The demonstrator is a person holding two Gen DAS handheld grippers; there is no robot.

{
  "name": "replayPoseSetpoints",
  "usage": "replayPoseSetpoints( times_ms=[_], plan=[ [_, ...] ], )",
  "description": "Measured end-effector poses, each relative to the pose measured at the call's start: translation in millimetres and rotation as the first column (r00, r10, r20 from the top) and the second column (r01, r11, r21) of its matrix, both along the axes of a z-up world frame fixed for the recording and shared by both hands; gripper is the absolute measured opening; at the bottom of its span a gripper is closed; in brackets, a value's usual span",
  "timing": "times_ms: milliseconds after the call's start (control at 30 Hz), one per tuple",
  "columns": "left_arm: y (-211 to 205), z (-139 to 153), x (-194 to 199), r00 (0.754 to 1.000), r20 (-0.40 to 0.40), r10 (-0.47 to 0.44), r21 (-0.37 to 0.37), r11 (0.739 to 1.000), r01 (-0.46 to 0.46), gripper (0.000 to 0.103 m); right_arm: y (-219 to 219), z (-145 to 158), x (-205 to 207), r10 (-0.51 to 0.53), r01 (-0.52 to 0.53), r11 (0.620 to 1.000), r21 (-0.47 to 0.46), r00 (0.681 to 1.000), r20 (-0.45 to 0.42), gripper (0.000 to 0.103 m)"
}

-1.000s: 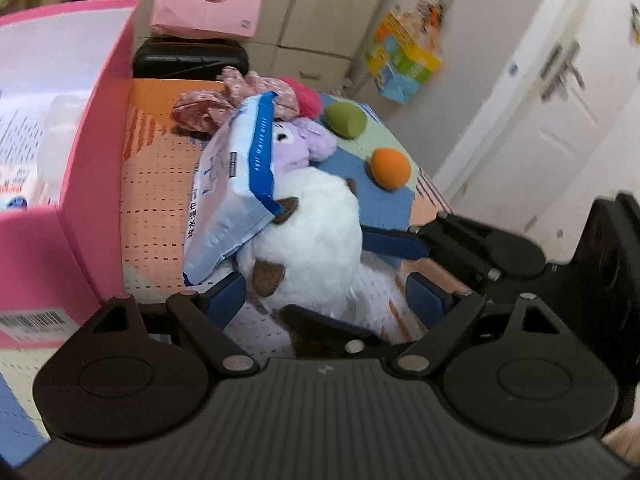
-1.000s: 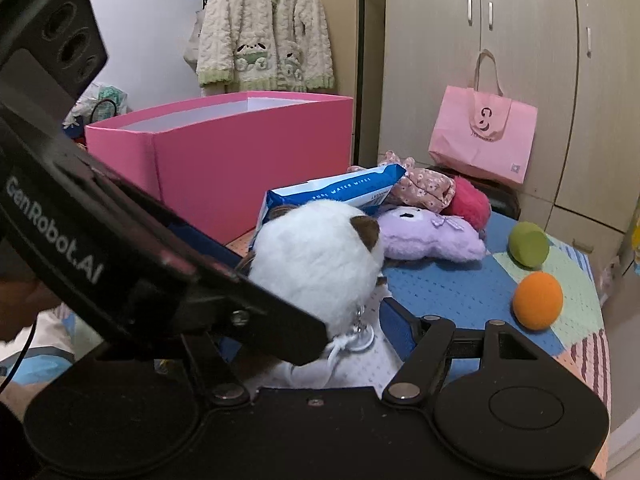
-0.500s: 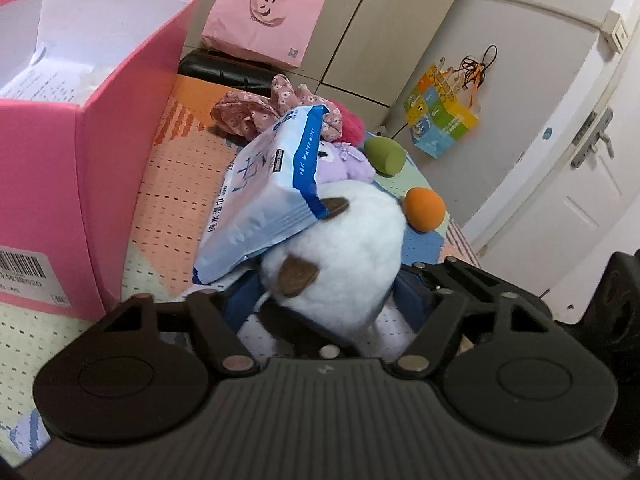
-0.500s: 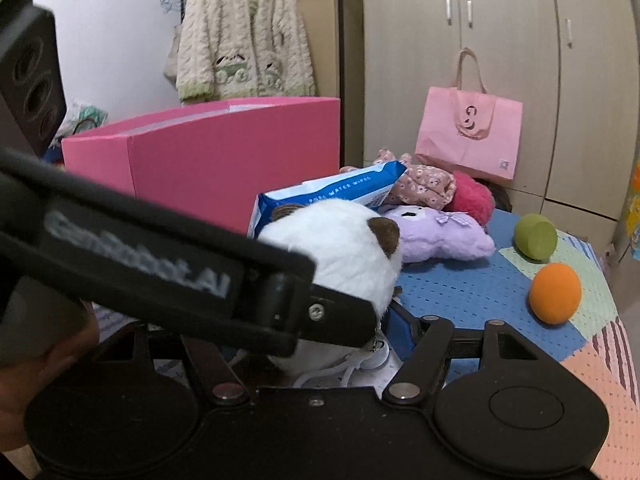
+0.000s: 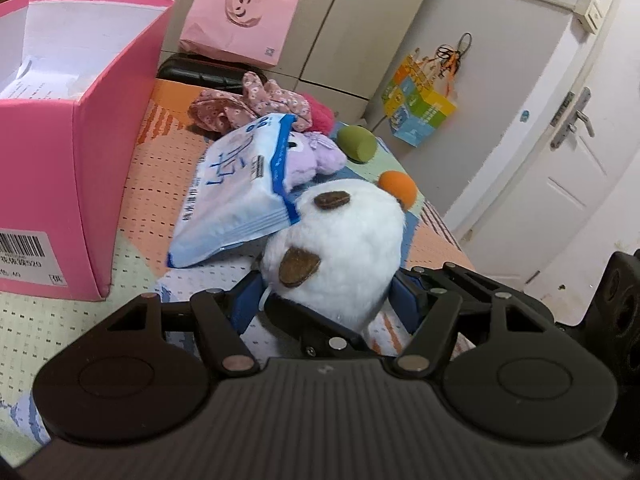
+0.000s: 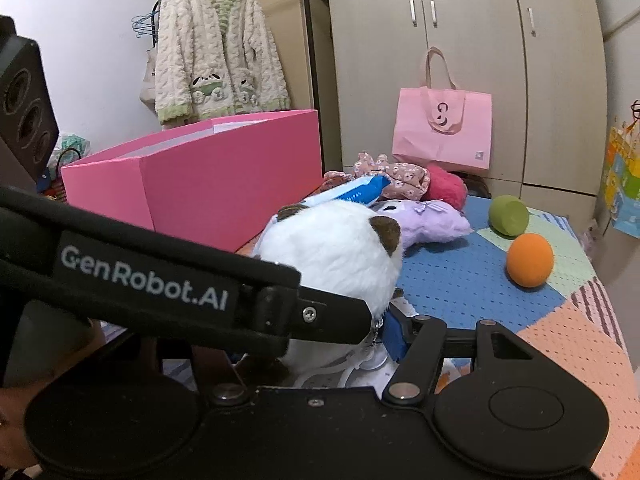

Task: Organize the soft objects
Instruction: 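Close the left tool on the white plush toy and lift it, then carry the plush toy with the left tool over the pink box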

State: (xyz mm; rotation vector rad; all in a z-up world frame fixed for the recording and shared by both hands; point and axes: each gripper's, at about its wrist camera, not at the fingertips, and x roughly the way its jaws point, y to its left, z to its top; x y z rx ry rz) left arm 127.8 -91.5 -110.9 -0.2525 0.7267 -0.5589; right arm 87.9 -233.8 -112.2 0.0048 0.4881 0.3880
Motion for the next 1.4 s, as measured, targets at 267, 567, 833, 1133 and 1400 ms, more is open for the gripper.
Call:
replayPoseSetpoints(
  times_ms=[267, 567, 833, 1133, 1400],
  plan=[
    [1.4, 16.6, -14.1, 0.999, -0.018, -0.034, 0.011, 0.999, 0.034, 0.067, 2.9, 16.3, -16.4, -0.009, 0.009, 1.000, 0.001, 1.000, -0.005, 0.067],
    [8.2, 31.5, -20.6, 0.980, -0.157, -0.119, 0.059, 0.990, 0.129, 0.063, 21.1, 40.6, -39.8, 0.050, -0.054, 0.995, -0.088, 0.998, -0.042, 0.066],
    [26.4, 42.6, -38.5, 0.976, -0.159, -0.148, 0.057, 0.986, 0.159, 0.058, 35.2, 59.9, -58.5, 0.103, -0.105, 0.988, -0.114, 0.994, -0.025, 0.066],
    [62.1, 76.5, -59.5, 0.973, -0.164, -0.163, 0.041, 0.984, 0.172, 0.057, 52.1, 88.6, -73.0, 0.159, -0.161, 0.986, -0.031, 0.986, -0.041, 0.067],
    [97.4, 109.7, -67.7, 0.981, -0.126, -0.148, 0.084, 0.984, 0.159, 0.057, 86.5, 113.4, -71.9, 0.239, -0.239, 0.971, -0.032, 0.971, 0.011, 0.067]
  ],
)
